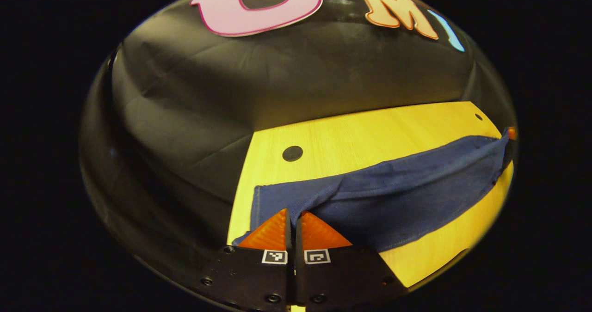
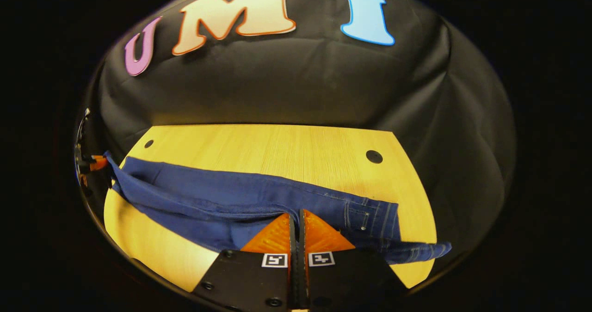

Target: Grasp the waist and the cuffs of the jeans and fold them to make the two legs overlap; first hold the waist and fold one-third of the jeans toward the cuffs, then hold the cuffs and fold the remaining one-third in the same direction to finish folding.

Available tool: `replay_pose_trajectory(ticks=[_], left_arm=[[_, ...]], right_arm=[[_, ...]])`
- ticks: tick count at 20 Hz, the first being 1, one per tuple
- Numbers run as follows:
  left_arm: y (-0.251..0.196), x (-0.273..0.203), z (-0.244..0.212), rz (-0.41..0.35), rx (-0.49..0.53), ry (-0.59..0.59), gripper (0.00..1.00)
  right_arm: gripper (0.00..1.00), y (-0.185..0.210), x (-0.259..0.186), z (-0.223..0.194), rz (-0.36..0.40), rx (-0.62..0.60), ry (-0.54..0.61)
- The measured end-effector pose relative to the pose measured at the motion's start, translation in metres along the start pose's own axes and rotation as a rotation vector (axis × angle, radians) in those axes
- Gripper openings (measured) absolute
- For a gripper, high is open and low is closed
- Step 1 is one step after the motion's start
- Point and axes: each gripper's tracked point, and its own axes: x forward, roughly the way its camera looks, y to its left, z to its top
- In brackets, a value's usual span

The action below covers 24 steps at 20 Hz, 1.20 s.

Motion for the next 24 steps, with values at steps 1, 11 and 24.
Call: replay_pose_trajectory(ticks=[1,11,24], left_arm=[[-0.002,0.014,-0.006,0.001,-0.014,0.017,0.0],[-0.022,0.092,-0.001,0.064,0.021,-0.026,0.16],[-0.063,0.005,0.039,-0.071,-0.099,-0.214,0.96]], right_arm=[[0.02,0.0,0.014,0.001,-0.001,0.014,0.015],[0.06,0.001,0.102,-0.026,-0.017,0.057,0.115],[0.99,-0.077,0.015,-0.027,-0.009,0.124,0.036]])
